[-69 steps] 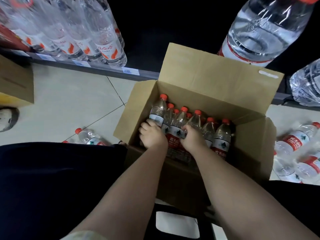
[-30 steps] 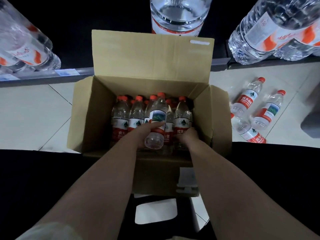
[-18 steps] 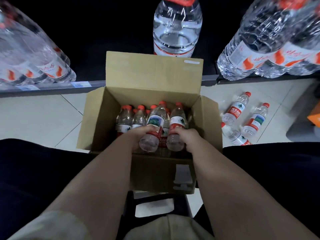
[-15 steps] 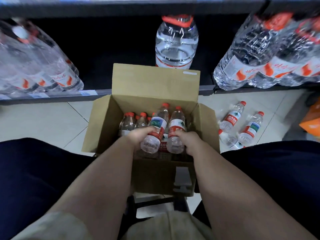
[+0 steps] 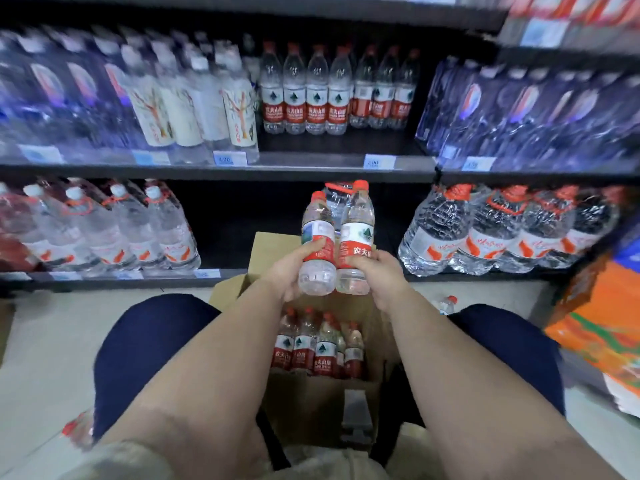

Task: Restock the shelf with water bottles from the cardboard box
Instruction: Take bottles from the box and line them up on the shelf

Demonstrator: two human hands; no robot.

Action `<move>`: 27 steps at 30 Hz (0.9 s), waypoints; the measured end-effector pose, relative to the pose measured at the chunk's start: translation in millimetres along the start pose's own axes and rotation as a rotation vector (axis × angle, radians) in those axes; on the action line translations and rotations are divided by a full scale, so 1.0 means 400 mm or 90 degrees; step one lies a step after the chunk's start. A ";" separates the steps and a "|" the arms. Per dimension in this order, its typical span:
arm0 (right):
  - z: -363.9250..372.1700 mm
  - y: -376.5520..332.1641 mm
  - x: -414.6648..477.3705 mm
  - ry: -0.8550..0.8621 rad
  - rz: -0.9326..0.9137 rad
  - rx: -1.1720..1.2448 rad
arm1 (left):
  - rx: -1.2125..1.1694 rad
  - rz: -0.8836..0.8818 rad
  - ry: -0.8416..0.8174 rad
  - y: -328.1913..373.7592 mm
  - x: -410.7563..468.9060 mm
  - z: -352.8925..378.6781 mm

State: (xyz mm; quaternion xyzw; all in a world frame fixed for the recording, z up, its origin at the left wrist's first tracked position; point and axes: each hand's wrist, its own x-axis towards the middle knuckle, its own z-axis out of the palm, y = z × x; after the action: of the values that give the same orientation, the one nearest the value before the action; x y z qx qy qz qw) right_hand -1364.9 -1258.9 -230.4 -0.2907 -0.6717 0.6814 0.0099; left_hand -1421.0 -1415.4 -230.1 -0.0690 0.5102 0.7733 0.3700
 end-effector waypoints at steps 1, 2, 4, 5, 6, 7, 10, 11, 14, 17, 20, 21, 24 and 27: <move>-0.002 -0.042 -0.018 0.007 -0.026 0.009 | -0.017 0.021 0.002 0.027 -0.017 0.019; -0.004 -0.079 -0.031 0.014 -0.049 0.016 | -0.036 0.041 0.005 0.053 -0.026 0.034; -0.011 -0.146 -0.046 0.033 -0.101 0.011 | -0.062 0.071 -0.014 0.105 -0.047 0.075; -0.015 -0.176 -0.049 0.039 -0.126 0.004 | -0.070 0.083 -0.032 0.130 -0.060 0.099; -0.018 -0.206 -0.053 0.042 -0.147 -0.001 | -0.072 0.090 -0.050 0.153 -0.069 0.120; -0.021 -0.235 -0.054 0.044 -0.170 -0.003 | -0.069 0.097 -0.058 0.174 -0.078 0.138; -0.032 -0.317 -0.052 0.052 -0.211 -0.018 | -0.061 0.130 -0.082 0.237 -0.084 0.175; -0.035 -0.342 -0.042 0.051 -0.218 -0.016 | -0.062 0.144 -0.088 0.259 -0.079 0.183; -0.038 -0.404 -0.002 0.042 -0.215 -0.021 | -0.085 0.162 -0.109 0.325 -0.057 0.211; -0.038 -0.438 0.039 0.040 -0.200 -0.031 | -0.077 0.160 -0.103 0.366 -0.023 0.223; -0.040 -0.467 0.106 0.036 -0.201 -0.017 | -0.062 0.141 -0.049 0.414 0.044 0.229; -0.040 -0.478 0.133 0.038 -0.202 -0.009 | -0.055 0.134 -0.044 0.430 0.065 0.235; -0.042 -0.506 0.228 0.044 -0.201 -0.016 | -0.020 0.134 -0.036 0.477 0.145 0.256; -0.052 -0.535 0.331 0.049 -0.194 -0.027 | 0.040 0.171 0.035 0.540 0.242 0.255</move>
State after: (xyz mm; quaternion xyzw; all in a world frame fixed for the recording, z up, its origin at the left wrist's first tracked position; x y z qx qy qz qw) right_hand -1547.2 -1165.7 -82.6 -0.2115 -0.7211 0.6461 0.1333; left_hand -1601.7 -1325.5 -69.8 -0.0093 0.5488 0.7973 0.2513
